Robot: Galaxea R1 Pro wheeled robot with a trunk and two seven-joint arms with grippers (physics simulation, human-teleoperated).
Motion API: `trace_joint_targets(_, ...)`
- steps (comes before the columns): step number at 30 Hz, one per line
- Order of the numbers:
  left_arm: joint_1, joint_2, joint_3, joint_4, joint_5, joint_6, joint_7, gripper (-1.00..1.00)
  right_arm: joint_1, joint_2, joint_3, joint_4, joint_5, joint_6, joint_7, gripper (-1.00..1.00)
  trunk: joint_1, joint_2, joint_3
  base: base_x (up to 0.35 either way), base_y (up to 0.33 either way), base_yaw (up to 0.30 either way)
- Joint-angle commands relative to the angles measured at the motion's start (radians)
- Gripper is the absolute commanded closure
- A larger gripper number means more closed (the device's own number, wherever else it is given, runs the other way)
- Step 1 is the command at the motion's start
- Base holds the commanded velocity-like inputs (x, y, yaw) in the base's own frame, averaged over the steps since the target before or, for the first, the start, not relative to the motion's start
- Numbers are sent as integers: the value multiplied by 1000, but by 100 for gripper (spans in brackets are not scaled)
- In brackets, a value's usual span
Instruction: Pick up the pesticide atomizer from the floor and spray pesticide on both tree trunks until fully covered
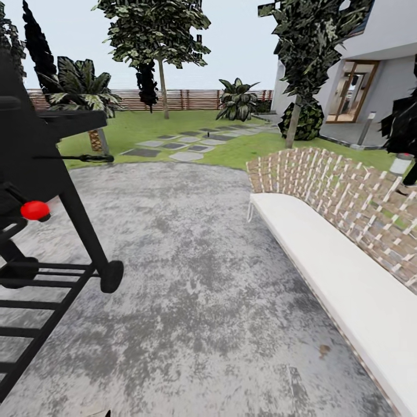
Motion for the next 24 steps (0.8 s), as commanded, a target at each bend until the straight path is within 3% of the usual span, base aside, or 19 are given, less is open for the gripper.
trace_joint_targets(1,0,0,-4,1,10,-3,0,-100,-1,1,-7,1,4,-3,8,-100,0,0,-1,340,0,7)
trace_joint_targets(24,0,2,-4,1,8,-4,-1,-100,-1,3,-2,2,5,-3,9,-100,0,0,-20,340,-68,142)
